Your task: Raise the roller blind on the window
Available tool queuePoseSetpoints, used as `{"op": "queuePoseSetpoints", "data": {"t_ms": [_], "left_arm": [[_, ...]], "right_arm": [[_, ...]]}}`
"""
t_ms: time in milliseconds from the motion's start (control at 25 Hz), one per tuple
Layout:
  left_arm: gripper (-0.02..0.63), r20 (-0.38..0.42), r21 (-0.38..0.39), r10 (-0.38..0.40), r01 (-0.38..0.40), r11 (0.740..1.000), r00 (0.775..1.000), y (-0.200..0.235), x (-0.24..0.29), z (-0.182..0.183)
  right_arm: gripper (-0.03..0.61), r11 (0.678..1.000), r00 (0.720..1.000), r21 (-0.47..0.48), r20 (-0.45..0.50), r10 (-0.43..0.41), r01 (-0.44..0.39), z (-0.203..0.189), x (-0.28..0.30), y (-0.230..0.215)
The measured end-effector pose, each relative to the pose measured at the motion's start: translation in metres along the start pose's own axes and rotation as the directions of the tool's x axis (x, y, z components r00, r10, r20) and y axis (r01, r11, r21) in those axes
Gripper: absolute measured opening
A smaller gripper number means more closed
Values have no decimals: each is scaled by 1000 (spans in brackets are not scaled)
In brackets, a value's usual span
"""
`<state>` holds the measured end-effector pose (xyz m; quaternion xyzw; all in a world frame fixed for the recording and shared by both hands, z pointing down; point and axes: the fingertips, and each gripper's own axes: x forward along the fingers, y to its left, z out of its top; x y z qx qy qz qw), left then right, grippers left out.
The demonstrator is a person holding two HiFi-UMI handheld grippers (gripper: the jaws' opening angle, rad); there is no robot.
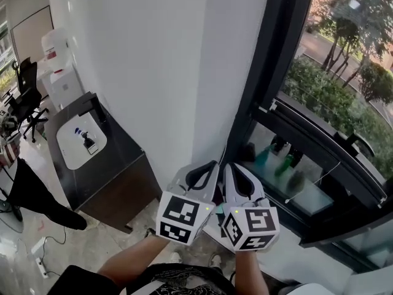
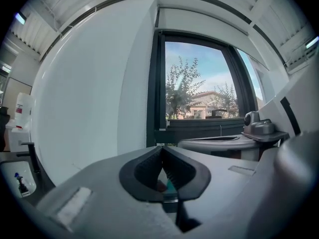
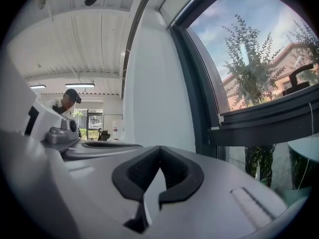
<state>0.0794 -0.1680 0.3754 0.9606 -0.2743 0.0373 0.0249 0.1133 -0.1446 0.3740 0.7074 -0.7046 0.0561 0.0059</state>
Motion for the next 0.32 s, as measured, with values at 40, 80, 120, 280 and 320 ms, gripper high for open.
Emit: {"op": "queuePoseSetpoints", "data": {"t_ms": [40, 80, 120, 280, 320], "left_arm": [[3, 0, 0, -4, 4, 1000, 1000, 0, 0, 0], [3, -1, 1, -8, 8, 1000, 1000, -1, 0, 0], [3, -2, 3, -11, 11, 1000, 1000, -1, 0, 0], [3, -6, 10, -19, 19, 1000, 1000, -4, -3, 1], [3, -7, 11, -20, 20, 1000, 1000, -4, -4, 1]], "right_arm": [[6, 1000, 1000, 2, 0, -3, 3, -1, -1, 0], [6, 1000, 1000, 3, 0, -7, 7, -1, -2, 0], [6, 1000, 1000, 4, 0, -10, 10, -2, -2, 0], [6, 1000, 1000, 15, -1, -18, 18, -2, -6, 0], [6, 1000, 1000, 16, -2, -20, 20, -2, -6, 0]]}}
